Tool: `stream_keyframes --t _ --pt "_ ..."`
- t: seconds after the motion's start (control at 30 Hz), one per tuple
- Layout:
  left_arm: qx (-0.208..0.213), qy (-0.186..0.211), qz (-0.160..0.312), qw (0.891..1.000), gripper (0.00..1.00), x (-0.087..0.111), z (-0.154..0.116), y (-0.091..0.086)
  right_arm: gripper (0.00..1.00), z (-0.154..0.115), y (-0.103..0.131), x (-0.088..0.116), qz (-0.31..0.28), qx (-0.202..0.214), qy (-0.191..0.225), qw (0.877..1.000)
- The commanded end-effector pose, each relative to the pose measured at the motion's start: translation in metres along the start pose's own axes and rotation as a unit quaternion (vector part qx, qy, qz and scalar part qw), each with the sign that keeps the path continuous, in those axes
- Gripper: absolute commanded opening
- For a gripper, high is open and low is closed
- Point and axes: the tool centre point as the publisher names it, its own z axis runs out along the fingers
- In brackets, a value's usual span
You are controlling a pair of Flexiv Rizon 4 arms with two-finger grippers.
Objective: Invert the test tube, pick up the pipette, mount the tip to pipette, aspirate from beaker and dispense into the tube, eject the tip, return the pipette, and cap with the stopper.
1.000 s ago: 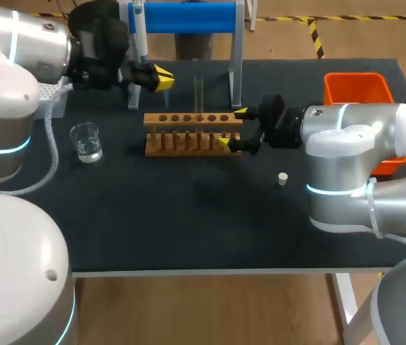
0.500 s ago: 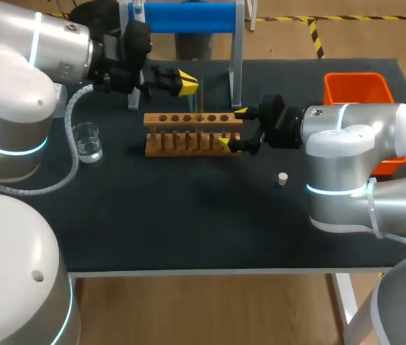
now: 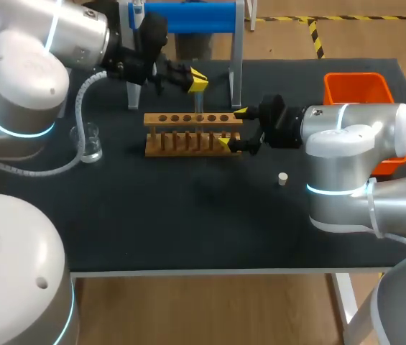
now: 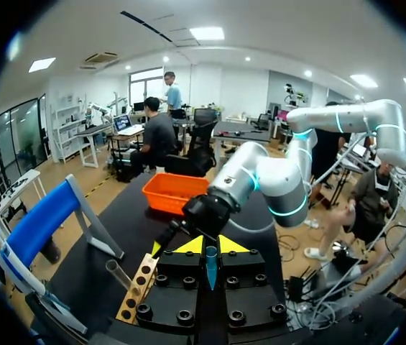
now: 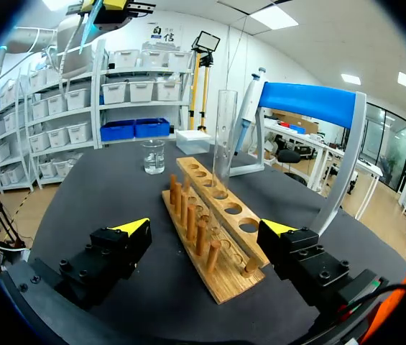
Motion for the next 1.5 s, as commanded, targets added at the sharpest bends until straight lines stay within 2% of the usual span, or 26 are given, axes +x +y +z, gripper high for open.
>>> stream_keyframes --t 0.03,0.93,1.17,1.5 --pt "-0.005 0.002 -0.001 1.000 0.00 -0.001 -0.002 -0.002 1.00 0.000 0.000 0.000 0.000 0.000 -0.001 1.000" --pt "-0.005 0.002 -0.001 1.000 0.00 -0.001 -0.002 -0.002 1.00 0.000 0.000 0.000 0.000 0.000 -0.001 1.000" --pt "-0.005 0.002 -0.001 1.000 0.00 -0.001 -0.002 -0.002 1.00 -0.035 0.011 0.005 -0.012 -0.035 0.024 0.999" --pt "-0.005 0.002 -0.001 1.000 0.00 -0.001 -0.002 -0.002 1.00 -0.083 0.030 0.021 -0.014 -0.114 0.085 0.990"
